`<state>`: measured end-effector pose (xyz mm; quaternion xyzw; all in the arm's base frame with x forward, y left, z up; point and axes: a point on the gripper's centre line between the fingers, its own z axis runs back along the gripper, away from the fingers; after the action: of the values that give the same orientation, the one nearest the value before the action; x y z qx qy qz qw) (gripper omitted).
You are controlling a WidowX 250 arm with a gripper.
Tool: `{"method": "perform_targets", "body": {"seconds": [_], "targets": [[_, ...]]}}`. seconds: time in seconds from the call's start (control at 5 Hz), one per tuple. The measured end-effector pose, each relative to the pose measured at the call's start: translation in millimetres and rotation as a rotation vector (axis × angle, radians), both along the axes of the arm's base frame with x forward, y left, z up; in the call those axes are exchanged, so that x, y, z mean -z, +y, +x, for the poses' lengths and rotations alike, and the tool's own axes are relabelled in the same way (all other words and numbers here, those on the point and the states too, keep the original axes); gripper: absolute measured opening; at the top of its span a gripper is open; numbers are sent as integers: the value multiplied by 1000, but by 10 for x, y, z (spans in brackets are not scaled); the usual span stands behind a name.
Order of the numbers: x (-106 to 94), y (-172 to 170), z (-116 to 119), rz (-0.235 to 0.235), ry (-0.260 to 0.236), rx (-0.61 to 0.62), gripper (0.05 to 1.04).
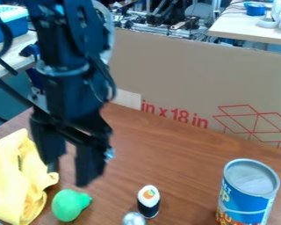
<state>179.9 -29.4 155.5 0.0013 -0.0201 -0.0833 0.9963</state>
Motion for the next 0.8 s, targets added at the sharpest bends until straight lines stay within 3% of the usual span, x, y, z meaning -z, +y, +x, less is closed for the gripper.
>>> {"method": "perform_targets", "body": {"seconds": [0.4,0.6,0.8], "targets": [[227,-169,-1,-44,-47,52,1002],[471,-260,68,-27,33,85,1002],[565,-323,117,-5,30,61,1002]]}}
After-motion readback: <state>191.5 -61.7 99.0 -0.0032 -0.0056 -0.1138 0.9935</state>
